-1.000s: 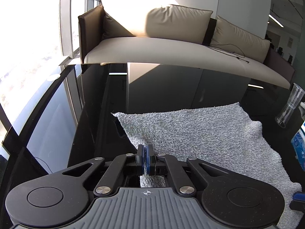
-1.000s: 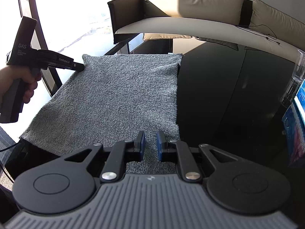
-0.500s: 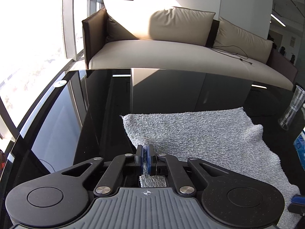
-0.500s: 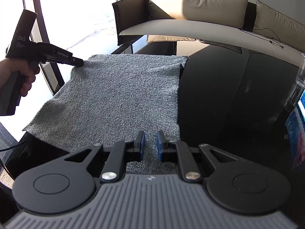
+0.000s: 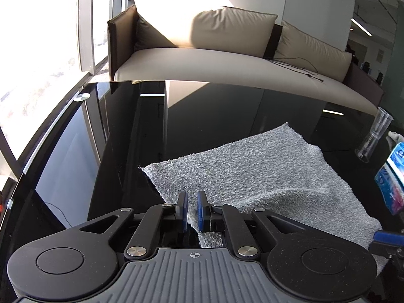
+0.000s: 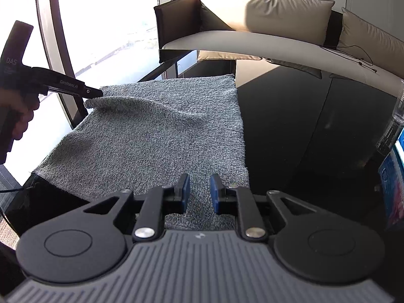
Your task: Fold towel
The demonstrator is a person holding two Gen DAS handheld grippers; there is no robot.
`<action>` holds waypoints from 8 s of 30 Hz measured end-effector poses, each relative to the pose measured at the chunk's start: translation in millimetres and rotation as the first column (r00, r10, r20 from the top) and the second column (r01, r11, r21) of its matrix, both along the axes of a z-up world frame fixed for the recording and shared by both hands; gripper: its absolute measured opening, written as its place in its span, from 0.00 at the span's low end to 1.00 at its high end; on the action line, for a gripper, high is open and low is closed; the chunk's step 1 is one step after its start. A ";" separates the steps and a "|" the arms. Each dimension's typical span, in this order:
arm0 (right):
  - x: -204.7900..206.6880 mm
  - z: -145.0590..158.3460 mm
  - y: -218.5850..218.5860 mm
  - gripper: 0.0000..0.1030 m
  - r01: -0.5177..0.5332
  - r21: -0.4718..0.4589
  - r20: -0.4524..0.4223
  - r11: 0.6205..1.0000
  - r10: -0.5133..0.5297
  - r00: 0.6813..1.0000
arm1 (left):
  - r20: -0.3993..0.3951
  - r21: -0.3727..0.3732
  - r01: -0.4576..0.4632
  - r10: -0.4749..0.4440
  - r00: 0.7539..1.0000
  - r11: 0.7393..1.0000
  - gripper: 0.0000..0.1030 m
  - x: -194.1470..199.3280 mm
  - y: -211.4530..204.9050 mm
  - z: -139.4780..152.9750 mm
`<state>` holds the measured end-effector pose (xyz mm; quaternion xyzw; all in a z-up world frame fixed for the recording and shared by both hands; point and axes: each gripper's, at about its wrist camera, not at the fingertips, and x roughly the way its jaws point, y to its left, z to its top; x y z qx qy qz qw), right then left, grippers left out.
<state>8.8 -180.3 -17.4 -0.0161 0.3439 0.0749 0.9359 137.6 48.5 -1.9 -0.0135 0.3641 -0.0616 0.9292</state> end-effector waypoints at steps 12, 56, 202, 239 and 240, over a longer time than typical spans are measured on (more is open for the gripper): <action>-3.6 7.9 7.4 0.18 -0.081 0.033 0.050 0.996 0.079 0.996 | 0.001 -0.004 -0.019 0.019 1.000 1.000 0.08 21.0 14.3 -0.9; 1.9 0.3 24.9 0.18 -0.150 0.014 0.007 0.989 0.150 0.989 | 0.024 0.049 -0.043 0.042 0.999 0.998 0.06 51.5 16.2 -11.1; 14.0 -6.6 22.6 0.46 -0.053 0.003 0.126 0.999 0.053 0.991 | 0.142 0.014 -0.069 0.067 0.988 0.997 0.80 -66.1 12.3 30.5; -45.1 -11.6 -7.3 0.90 0.123 0.098 0.146 0.988 -0.136 0.980 | 0.167 0.048 -0.091 0.082 0.983 0.995 0.99 -174.0 -17.5 0.4; -47.3 -11.3 -6.0 0.91 0.121 0.098 0.149 0.988 -0.135 0.980 | 0.167 0.047 -0.093 0.084 0.982 0.995 0.99 -175.7 -17.4 0.5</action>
